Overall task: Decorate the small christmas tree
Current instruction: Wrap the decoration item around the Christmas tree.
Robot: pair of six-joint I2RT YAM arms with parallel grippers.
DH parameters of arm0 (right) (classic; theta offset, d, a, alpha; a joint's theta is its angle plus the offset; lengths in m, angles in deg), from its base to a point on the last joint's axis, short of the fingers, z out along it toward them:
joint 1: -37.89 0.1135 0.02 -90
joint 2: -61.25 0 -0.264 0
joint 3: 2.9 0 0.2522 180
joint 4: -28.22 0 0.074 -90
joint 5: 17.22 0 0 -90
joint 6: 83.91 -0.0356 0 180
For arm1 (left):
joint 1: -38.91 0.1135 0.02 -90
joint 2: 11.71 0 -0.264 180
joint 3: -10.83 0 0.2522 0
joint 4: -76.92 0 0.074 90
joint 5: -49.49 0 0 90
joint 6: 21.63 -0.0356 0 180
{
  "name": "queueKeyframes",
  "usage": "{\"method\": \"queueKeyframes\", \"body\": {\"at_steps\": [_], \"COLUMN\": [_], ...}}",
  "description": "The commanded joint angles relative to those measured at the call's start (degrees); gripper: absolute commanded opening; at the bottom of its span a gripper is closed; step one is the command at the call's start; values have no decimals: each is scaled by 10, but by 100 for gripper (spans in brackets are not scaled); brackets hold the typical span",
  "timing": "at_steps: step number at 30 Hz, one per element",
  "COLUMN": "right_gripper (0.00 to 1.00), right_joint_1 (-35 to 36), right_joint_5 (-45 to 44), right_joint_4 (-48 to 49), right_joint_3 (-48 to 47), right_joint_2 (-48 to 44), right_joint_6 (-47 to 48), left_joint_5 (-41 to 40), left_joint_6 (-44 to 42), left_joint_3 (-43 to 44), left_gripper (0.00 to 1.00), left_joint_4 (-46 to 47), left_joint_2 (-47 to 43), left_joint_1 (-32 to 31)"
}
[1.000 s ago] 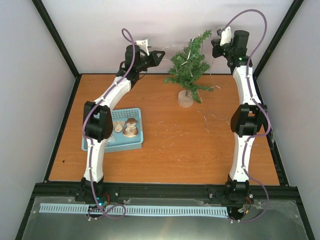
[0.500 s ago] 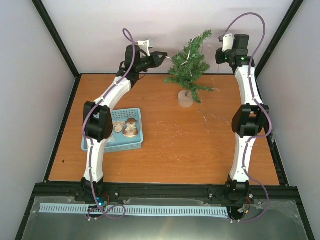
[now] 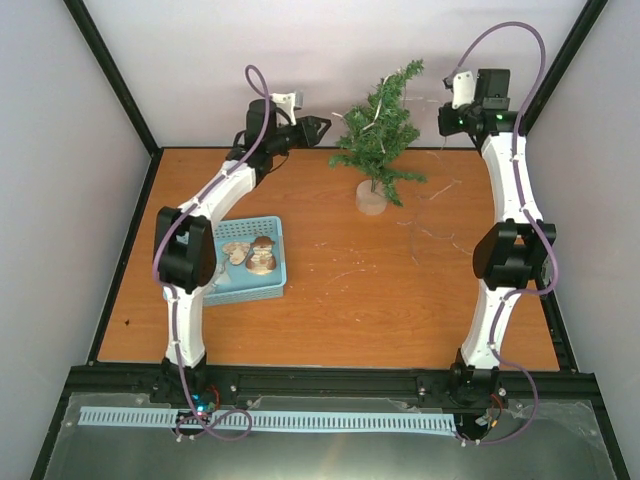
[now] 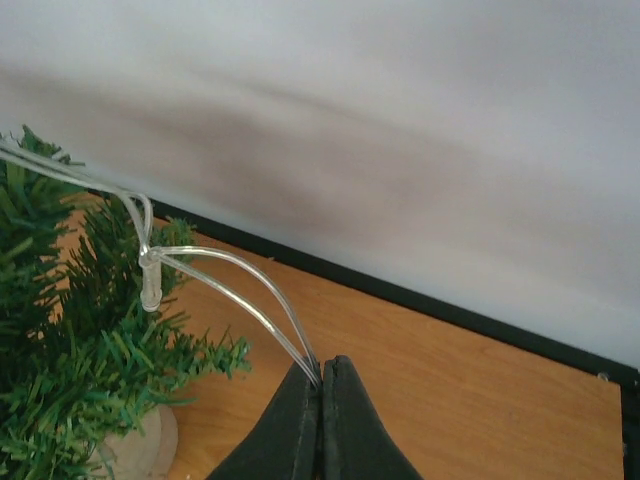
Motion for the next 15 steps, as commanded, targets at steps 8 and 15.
{"method": "queueKeyframes", "body": {"at_steps": [8, 15], "right_gripper": [3, 3], "right_joint_1": [18, 23], "right_joint_5": [54, 60], "right_joint_4": [-43, 27], "right_joint_3": [146, 234], "right_joint_2": [-91, -151], "right_joint_6": [-51, -100], "left_joint_5": [-57, -59], "left_joint_6": [-59, -90], "left_joint_3": [-179, -257], "left_gripper": [40, 42], "left_joint_4": [36, 32], "left_joint_2": [-164, -229], "left_joint_1": [-4, -18]}}
